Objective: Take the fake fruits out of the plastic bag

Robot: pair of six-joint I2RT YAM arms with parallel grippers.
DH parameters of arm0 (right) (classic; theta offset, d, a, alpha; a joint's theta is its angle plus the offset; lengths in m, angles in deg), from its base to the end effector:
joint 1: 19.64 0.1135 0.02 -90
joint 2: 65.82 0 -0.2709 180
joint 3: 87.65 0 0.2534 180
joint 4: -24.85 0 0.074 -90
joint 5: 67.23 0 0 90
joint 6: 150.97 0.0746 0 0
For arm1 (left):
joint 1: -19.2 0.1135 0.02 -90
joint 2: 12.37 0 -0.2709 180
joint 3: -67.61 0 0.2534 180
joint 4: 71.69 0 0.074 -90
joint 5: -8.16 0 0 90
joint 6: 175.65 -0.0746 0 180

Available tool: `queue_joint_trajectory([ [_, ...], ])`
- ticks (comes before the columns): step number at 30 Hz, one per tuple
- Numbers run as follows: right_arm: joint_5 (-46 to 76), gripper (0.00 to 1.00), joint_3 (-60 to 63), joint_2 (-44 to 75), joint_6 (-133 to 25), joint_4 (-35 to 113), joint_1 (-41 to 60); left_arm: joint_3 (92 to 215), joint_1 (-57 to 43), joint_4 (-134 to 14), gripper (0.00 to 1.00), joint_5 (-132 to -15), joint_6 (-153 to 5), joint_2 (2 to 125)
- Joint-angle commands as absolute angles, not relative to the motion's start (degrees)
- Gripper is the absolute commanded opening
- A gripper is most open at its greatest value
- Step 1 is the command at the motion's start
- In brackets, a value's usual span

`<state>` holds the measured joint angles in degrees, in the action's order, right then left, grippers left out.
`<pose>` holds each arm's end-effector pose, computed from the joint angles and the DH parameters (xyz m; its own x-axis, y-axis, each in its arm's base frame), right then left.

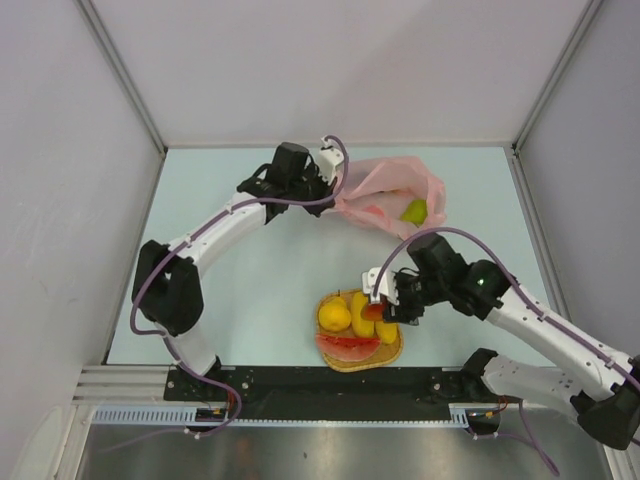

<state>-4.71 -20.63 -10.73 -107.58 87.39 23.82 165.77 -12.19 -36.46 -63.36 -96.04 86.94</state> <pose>0.1228 0.1638 0.2797 0.2126 -0.6868 -0.6951 -0.9729 -0.0823 -0.2162 0.3579 -0.2461 0.2899 -0.3696 0.4259 -0.8258 0.7915 0.6099 -0.0397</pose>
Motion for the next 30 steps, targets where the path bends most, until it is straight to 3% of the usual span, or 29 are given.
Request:
queue_joint_trajectory([
  [1, 2.54, 0.34, -20.78, -7.74, -99.39, 81.11, 31.23, 164.02, -12.0, -37.61, 0.03, -60.31, -94.0, 80.9],
  [18, 1.15, 0.4, -19.81, 6.33, -73.81, 64.75, 39.42, 152.59, -12.0, -38.66, 0.06, -58.37, -94.26, 67.8],
  [30, 5.19, 0.45, -20.42, 10.55, -74.59, 63.42, 40.91, 148.28, -12.0, -39.98, 0.06, -58.37, -94.44, 63.84],
])
